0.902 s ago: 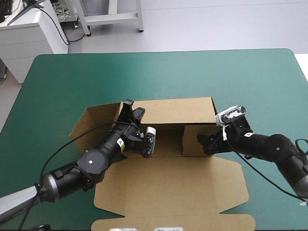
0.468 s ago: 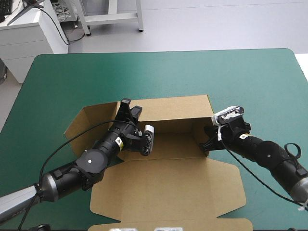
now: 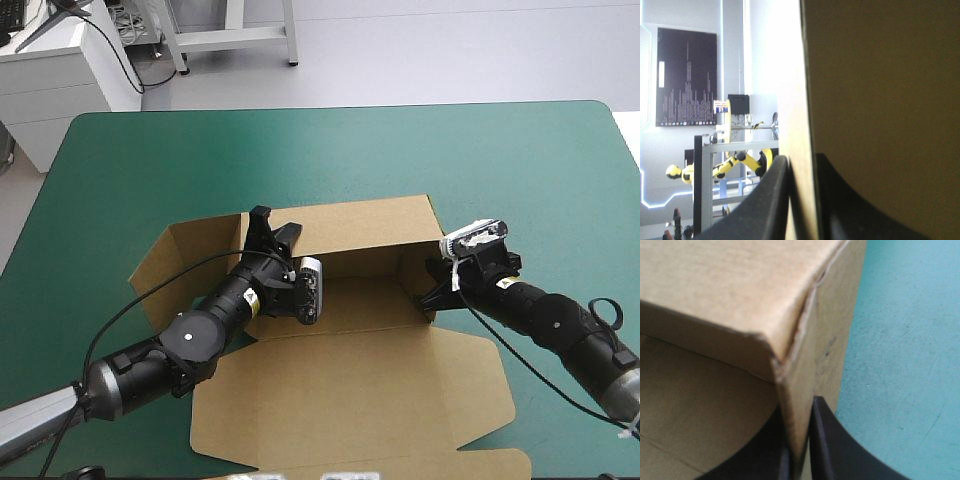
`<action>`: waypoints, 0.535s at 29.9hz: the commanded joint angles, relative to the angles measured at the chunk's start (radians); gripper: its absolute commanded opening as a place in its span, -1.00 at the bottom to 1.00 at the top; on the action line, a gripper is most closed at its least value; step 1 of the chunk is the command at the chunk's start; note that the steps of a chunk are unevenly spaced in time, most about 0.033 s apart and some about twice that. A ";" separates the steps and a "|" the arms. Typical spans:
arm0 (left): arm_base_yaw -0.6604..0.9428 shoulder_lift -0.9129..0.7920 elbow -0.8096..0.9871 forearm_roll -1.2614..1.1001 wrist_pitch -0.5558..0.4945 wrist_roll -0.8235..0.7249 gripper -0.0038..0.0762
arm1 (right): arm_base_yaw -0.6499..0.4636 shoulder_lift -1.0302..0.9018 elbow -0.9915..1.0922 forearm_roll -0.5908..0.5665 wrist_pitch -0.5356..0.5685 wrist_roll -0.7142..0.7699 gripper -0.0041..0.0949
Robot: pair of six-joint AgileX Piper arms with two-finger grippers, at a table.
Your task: Fold the box
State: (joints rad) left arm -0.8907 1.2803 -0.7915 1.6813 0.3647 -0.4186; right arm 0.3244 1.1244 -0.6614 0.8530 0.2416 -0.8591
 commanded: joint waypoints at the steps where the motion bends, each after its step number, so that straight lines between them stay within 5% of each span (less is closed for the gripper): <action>1: -0.007 -0.018 -0.026 0.024 -0.025 -0.023 -0.20 | 0.011 -0.023 -0.037 0.042 -0.014 -0.014 -0.94; 6: -0.007 -0.018 -0.026 0.024 -0.007 -0.023 0.45 | 0.011 -0.021 -0.037 0.063 -0.046 -0.006 -0.94; 16: -0.119 -0.020 -0.026 0.024 0.132 -0.019 0.47 | 0.011 0.036 -0.050 0.083 -0.198 -0.007 -0.94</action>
State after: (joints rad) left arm -0.9648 1.2851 -0.7915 1.6897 0.3981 -0.4245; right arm 0.3345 1.1627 -0.6626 0.8969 0.1393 -0.8750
